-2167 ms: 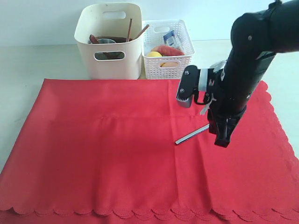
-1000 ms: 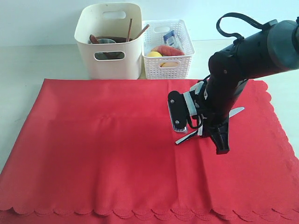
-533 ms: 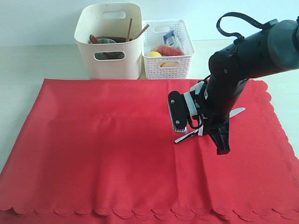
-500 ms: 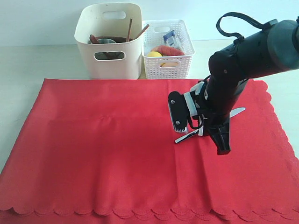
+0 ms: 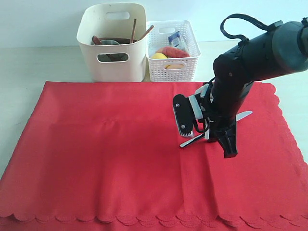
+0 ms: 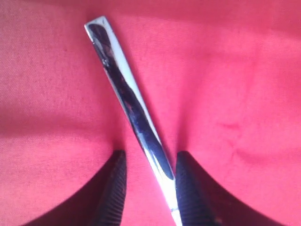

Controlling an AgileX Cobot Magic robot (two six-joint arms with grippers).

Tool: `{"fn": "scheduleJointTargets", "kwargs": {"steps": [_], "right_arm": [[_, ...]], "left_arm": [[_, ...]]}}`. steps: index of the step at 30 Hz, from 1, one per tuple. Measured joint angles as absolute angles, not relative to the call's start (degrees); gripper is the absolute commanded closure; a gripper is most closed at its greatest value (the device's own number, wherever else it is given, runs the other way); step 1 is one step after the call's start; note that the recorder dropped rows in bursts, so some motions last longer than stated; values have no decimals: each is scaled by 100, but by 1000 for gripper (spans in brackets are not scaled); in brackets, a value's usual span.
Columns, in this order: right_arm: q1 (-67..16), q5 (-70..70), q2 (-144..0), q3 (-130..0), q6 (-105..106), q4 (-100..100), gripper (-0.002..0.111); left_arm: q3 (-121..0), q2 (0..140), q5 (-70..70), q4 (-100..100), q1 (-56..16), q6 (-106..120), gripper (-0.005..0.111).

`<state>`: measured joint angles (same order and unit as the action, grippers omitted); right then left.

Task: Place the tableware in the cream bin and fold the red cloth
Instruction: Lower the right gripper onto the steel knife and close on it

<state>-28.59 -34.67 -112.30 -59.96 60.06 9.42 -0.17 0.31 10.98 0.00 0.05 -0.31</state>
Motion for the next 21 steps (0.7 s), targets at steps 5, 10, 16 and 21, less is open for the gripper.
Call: {"fn": "scheduleJointTargets", "kwargs": {"steps": [5,10,16,21], "right_arm": [[-2859,-3529,-11242,-6005,6018,980,100],[-2859,-3796,-11242,-6019,6099,1130,108],[-2859,-3996,-11232,-6030,6099,1281,108],[-2859,-4116,-11140,-6030,6099,1263,108]], "left_arm": [[-17,31,1098,0,5,-31,104],[-17,31,1098,0,5,-31,104],[-17,31,1098,0,5,-31,104],[-17,31,1098,0,5,-31,104]]}}
